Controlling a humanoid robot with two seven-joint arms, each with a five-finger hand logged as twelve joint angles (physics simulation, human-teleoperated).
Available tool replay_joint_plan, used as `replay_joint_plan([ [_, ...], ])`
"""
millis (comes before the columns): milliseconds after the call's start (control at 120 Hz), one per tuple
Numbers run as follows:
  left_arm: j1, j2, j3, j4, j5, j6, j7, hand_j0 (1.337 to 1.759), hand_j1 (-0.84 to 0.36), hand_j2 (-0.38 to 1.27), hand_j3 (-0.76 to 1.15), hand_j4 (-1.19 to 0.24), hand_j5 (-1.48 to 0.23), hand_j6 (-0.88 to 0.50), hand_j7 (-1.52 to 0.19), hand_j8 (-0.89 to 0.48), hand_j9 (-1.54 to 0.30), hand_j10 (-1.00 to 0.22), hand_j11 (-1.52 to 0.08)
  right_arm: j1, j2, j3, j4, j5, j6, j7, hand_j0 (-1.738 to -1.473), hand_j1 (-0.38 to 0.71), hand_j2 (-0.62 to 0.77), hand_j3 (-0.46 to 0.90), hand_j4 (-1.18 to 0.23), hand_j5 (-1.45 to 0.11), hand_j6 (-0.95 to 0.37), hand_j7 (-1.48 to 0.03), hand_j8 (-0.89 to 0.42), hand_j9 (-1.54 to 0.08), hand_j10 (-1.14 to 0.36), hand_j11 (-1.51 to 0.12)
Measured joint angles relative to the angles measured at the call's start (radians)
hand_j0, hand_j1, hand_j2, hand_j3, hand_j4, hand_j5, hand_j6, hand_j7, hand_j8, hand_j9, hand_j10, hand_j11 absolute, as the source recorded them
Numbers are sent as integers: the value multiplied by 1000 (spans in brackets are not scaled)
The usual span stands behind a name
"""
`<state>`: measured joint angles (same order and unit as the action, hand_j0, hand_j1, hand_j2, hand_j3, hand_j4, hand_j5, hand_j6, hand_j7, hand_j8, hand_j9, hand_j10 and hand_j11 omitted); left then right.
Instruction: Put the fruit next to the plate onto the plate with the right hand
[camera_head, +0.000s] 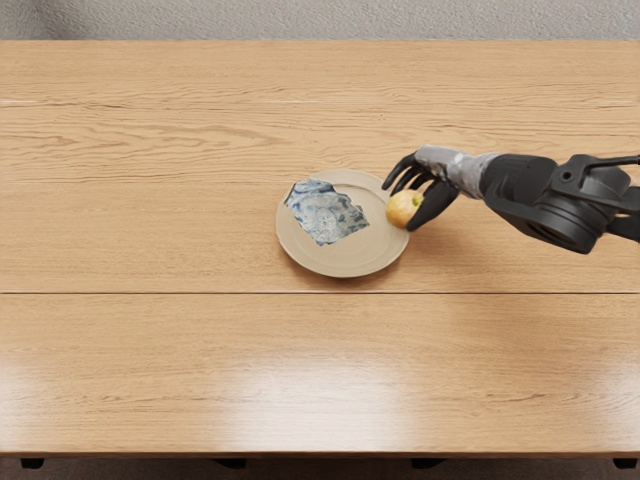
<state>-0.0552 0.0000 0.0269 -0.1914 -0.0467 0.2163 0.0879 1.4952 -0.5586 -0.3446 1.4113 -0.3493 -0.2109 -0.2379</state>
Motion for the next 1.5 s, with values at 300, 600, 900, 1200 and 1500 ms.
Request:
replay_joint_plan([
  [300,0,0,0,0,0,0,0,1658,341,2,0,-7,-9,-7,-9,-7,-9,-7,-9,-7,60,15,0,21,-57,0,-1658,224,83,0,-524,-698,-484,-689,-399,-691,-526,-691],
  [600,0,0,0,0,0,0,0,1658,341,2,0,-7,-9,-7,-9,-7,-9,-7,-9,-20,136,18,-1,41,-172,1,-1658,132,44,0,-433,-574,-411,-568,-356,-569,-434,-569],
  [900,0,0,0,0,0,0,0,1658,341,2,0,-7,-9,-7,-9,-7,-9,-7,-9,-40,151,23,-1,43,-309,2,-1658,-233,10,0,-104,-138,-100,-137,-87,-137,-105,-137],
  [1200,0,0,0,0,0,0,0,1658,341,2,0,-7,-9,-7,-9,-7,-9,-7,-9,-38,-20,39,0,80,-173,0,-1658,-323,3,0,-24,-32,-24,-31,-21,-32,-24,-32],
  [1500,2,0,1,-1,0,0,0,1658,341,2,0,-7,-9,-7,-9,-7,-9,-7,-9,-30,-294,74,0,77,306,1,-1658,-344,1,0,-7,-7,-7,-7,-6,-7,-6,-7],
])
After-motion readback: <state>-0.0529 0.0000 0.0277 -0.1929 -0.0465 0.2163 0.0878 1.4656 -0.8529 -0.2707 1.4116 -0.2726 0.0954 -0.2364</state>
